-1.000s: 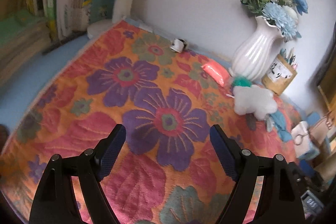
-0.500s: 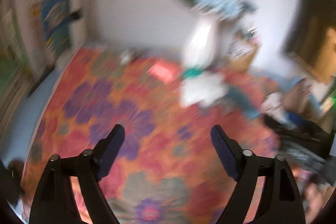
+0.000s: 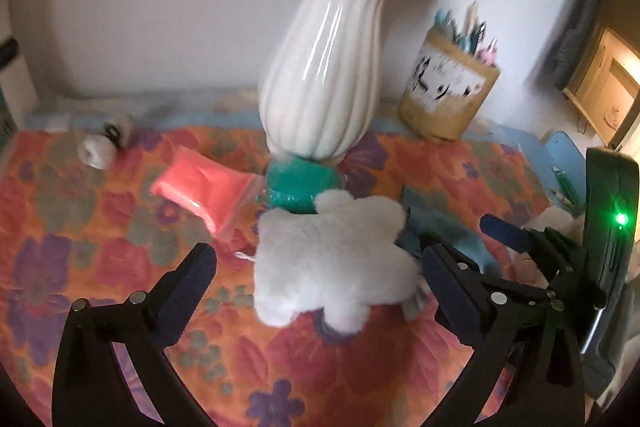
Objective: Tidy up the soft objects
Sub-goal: 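Grasp the white plush with the left tool while the right tool grasps the teal cloth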
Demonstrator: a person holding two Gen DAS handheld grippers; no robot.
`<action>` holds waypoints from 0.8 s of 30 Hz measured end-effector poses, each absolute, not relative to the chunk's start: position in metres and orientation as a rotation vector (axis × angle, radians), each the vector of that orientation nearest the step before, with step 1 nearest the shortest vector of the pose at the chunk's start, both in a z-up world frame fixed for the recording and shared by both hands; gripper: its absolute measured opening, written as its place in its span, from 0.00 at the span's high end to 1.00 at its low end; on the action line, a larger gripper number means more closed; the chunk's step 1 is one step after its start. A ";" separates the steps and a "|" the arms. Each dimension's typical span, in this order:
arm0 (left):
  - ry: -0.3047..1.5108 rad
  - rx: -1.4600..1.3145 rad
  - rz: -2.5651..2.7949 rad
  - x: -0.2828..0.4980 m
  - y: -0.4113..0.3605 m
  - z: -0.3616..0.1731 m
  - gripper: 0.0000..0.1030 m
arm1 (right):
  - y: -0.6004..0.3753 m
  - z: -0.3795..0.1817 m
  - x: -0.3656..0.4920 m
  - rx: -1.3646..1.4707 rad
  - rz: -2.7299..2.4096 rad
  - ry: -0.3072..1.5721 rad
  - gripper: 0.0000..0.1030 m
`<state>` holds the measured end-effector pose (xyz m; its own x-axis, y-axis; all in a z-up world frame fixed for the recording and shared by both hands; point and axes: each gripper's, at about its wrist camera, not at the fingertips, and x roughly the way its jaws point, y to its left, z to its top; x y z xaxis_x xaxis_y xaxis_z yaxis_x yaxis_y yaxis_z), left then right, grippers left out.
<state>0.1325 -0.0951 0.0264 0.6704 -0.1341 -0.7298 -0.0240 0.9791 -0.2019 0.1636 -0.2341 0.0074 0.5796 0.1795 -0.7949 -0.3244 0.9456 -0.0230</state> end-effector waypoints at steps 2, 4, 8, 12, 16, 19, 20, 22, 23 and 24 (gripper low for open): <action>0.867 -0.222 -0.077 0.141 -0.095 0.017 0.02 | -0.238 -0.006 0.171 -0.133 0.305 0.938 0.33; 0.881 -0.257 -0.083 0.147 -0.093 0.011 0.10 | -0.244 -0.009 0.173 -0.076 0.330 0.938 0.34; 0.872 -0.274 -0.098 0.145 -0.092 0.012 0.36 | -0.248 -0.006 0.168 -0.031 0.395 0.917 0.73; 0.815 -0.276 -0.116 0.124 -0.090 0.030 0.42 | -0.244 0.004 0.153 -0.061 0.392 0.845 0.88; 0.756 -0.258 -0.136 0.089 -0.086 0.056 0.42 | -0.258 0.028 0.129 0.004 0.414 0.775 0.89; 0.731 -0.256 -0.151 0.055 -0.085 0.069 0.42 | -0.270 0.050 0.099 0.044 0.451 0.742 0.89; 0.729 -0.253 -0.154 0.046 -0.086 0.069 0.41 | -0.274 0.057 0.087 0.060 0.467 0.739 0.89; 0.723 -0.245 -0.136 0.021 -0.089 0.067 0.41 | -0.279 0.061 0.060 0.066 0.511 0.769 0.89; 0.726 -0.250 -0.122 0.012 -0.092 0.062 0.41 | -0.279 0.060 0.048 0.057 0.521 0.789 0.89; 0.735 -0.256 -0.118 0.002 -0.096 0.055 0.41 | -0.282 0.056 0.032 0.046 0.519 0.810 0.89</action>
<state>0.0025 -0.0959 0.0552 0.7371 -0.1953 -0.6469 0.0169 0.9623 -0.2713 0.0317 -0.2824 0.0557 0.5718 0.4593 -0.6798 -0.4250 0.8746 0.2334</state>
